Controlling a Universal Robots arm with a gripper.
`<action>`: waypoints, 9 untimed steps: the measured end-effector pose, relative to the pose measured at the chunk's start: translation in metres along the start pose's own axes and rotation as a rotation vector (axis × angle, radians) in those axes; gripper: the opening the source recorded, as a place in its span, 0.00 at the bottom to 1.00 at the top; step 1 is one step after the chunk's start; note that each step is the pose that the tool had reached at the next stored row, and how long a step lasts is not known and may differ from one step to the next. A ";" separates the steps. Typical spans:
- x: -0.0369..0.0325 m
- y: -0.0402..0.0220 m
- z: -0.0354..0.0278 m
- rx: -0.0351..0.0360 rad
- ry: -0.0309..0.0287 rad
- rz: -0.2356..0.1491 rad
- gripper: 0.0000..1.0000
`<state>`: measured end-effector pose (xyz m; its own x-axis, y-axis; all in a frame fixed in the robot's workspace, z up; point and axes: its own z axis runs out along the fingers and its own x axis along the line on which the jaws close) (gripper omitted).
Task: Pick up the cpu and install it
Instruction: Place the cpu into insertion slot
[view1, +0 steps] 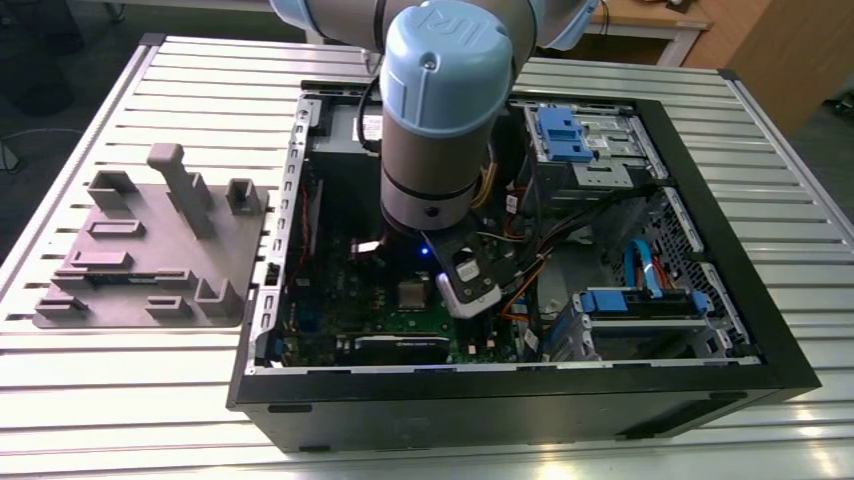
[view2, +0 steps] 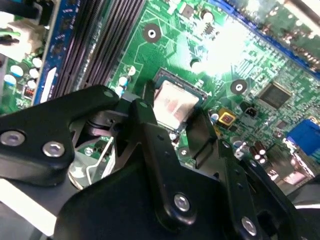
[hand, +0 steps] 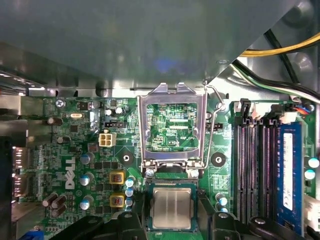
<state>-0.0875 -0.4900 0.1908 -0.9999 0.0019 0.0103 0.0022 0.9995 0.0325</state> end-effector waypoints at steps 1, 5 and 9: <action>0.0000 0.0001 -0.0035 0.0000 0.0001 0.000 0.52; 0.0001 0.0004 -0.0105 -0.0002 0.0011 0.000 0.52; 0.0002 0.0005 -0.0139 -0.0001 0.0021 0.000 0.38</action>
<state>-0.0876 -0.4900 0.2047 -0.9999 0.0019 0.0124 0.0023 0.9995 0.0326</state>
